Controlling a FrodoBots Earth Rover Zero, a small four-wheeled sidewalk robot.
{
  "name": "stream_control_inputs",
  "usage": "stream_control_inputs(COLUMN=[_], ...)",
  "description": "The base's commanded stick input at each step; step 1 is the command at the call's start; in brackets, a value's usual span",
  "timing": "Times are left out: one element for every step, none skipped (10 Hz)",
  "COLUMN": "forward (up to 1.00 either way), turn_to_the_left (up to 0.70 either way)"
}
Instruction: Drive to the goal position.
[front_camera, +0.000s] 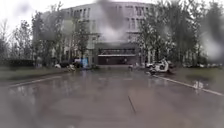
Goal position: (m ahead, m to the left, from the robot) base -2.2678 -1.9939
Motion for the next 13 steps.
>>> stream_control_inputs(forward=[0.7, 0.7, 0.7, 0.7, 0.7, 0.7, 0.7, 0.7, 0.7, 0.7, 0.7, 0.7, 0.7], turn_to_the_left=[0.0, 0.0, 0.0, 0.0, 0.0, 0.0, 0.0, 0.0, 0.0, 0.0, 0.0, 0.0, 0.0])
